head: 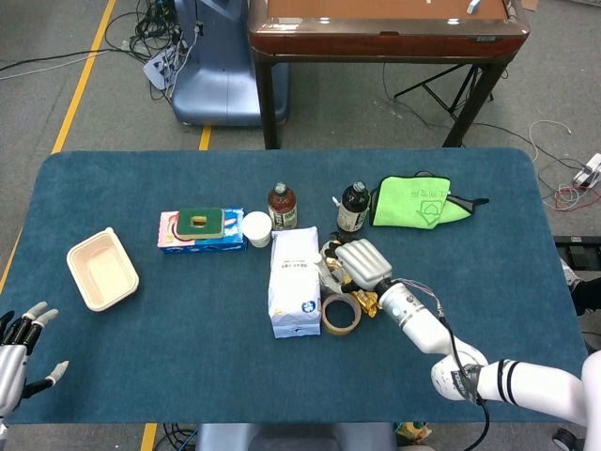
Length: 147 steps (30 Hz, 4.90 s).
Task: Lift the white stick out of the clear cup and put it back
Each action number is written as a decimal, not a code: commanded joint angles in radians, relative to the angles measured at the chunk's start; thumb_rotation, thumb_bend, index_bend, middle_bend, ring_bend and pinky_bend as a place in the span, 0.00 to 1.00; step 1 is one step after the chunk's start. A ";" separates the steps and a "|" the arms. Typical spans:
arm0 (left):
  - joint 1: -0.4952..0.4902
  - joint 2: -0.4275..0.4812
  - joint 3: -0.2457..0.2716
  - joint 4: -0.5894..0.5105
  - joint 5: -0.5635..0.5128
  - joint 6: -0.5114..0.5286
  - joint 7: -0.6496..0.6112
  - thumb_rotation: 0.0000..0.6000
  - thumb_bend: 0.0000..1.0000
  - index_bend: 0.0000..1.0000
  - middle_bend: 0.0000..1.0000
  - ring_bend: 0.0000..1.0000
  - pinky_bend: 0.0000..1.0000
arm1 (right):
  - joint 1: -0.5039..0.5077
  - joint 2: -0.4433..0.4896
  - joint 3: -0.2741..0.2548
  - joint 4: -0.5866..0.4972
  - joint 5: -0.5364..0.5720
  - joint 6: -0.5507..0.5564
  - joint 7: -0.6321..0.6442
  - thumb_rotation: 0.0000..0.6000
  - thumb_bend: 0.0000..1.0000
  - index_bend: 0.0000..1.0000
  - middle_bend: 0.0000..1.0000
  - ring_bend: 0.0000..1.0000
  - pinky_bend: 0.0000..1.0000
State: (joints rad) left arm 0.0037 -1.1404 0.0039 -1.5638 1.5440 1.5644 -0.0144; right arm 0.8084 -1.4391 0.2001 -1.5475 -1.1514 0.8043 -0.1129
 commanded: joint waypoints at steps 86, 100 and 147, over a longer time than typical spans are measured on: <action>-0.093 0.003 -0.020 -0.077 0.023 -0.065 0.043 1.00 0.23 0.17 0.10 0.16 0.03 | -0.343 0.261 -0.036 -0.106 -0.237 0.405 0.148 1.00 0.59 0.59 0.43 0.25 0.24; -0.093 0.006 -0.019 -0.082 0.023 -0.061 0.047 1.00 0.23 0.17 0.10 0.16 0.03 | -0.344 0.349 -0.017 -0.248 -0.248 0.283 0.666 1.00 0.59 0.59 0.44 0.25 0.24; -0.097 0.005 -0.017 -0.077 0.015 -0.067 0.043 1.00 0.23 0.17 0.10 0.16 0.03 | -0.201 0.128 0.074 -0.163 -0.190 0.249 0.534 1.00 0.59 0.59 0.44 0.26 0.24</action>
State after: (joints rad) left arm -0.0928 -1.1352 -0.0133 -1.6408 1.5596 1.4979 0.0290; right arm 0.6014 -1.3025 0.2689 -1.7185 -1.3494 1.0604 0.4289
